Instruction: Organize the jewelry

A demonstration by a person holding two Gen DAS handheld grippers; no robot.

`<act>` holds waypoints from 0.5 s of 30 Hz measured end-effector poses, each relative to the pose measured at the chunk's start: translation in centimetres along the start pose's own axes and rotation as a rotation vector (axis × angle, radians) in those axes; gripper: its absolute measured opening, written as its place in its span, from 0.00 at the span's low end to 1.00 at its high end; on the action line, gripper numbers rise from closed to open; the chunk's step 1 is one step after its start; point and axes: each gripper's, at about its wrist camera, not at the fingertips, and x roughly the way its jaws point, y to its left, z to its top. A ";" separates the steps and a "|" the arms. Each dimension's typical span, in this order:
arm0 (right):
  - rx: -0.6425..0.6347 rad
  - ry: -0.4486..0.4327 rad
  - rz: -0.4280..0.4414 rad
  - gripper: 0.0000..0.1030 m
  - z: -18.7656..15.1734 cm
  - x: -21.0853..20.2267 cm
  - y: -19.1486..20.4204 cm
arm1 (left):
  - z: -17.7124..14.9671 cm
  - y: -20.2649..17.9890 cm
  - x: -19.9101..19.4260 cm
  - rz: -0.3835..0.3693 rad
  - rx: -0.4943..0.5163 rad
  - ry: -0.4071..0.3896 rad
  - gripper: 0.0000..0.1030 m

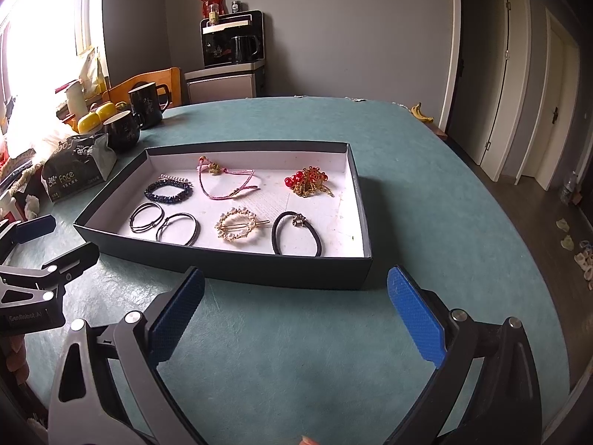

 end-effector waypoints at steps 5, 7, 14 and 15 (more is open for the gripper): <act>0.000 0.002 0.000 0.95 0.0 0.0 0.0 | 0.0 0.2 0.1 -0.009 -0.001 -0.005 0.96; 0.000 0.001 0.000 0.95 0.0 0.0 0.0 | 0.0 0.2 0.3 -0.007 0.005 0.008 0.96; 0.024 -0.020 0.014 0.95 0.6 -0.5 -1.8 | 0.3 1.4 -0.1 -0.023 -0.004 0.006 0.96; 0.042 -0.021 0.016 0.95 0.9 -0.6 -2.7 | 0.5 2.2 -0.2 -0.004 -0.006 0.000 0.96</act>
